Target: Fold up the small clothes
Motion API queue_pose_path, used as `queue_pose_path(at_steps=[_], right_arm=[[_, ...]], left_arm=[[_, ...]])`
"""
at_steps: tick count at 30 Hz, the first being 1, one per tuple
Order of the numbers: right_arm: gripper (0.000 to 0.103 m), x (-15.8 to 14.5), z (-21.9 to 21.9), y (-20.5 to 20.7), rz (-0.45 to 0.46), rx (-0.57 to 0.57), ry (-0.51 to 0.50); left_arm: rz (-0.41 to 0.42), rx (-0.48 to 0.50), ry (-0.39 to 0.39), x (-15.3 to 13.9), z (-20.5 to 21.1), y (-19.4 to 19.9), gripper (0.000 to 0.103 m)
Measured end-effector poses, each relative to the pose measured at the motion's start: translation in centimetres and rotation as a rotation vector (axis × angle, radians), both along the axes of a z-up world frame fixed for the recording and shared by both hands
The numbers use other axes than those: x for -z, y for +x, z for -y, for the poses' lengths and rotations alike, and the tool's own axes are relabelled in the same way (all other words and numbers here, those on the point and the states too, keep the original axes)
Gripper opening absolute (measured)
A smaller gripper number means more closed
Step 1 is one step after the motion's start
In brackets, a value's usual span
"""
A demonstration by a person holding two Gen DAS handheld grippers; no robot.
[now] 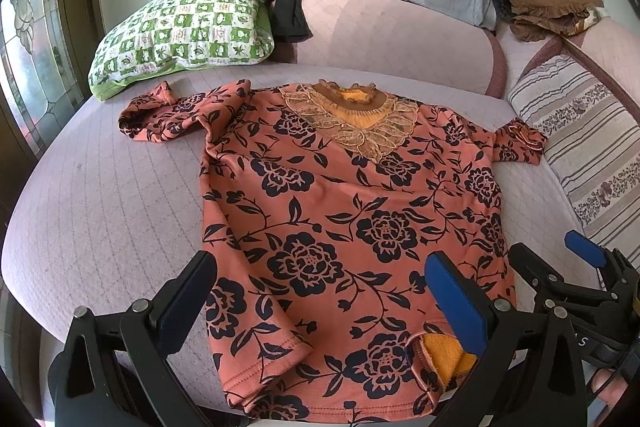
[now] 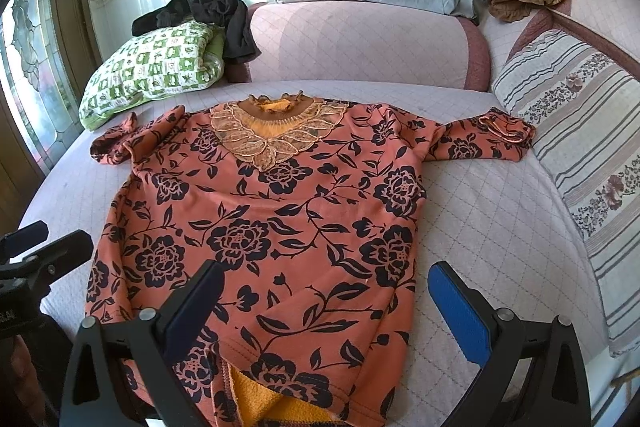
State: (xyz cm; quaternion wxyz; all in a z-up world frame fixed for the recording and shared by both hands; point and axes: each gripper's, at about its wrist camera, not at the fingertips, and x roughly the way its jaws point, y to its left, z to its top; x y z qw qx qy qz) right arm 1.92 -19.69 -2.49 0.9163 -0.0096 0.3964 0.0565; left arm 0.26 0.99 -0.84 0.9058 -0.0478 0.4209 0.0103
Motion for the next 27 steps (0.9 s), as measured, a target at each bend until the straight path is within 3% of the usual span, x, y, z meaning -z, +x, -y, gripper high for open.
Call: queue_pose_path(at_steps=[21,24,27], right_arm=[[0.103,0.1,0.5,0.2,-0.006,0.0,0.014],[0.103,0.5,2.4,1.3,-0.045,0.008,0.093],[0.103,1.1,7.6,4.0,-0.087,0.11,0.234]], left_arm=[[-0.014,-0.005,-0.009,0.6,-0.7,0.2,0.103],[-0.036,-0.011,-0.01,1.6,-1.3,0.7,0.103],[-0.055,-0.021,-0.007,2.4,-1.7,1.4,0.103]])
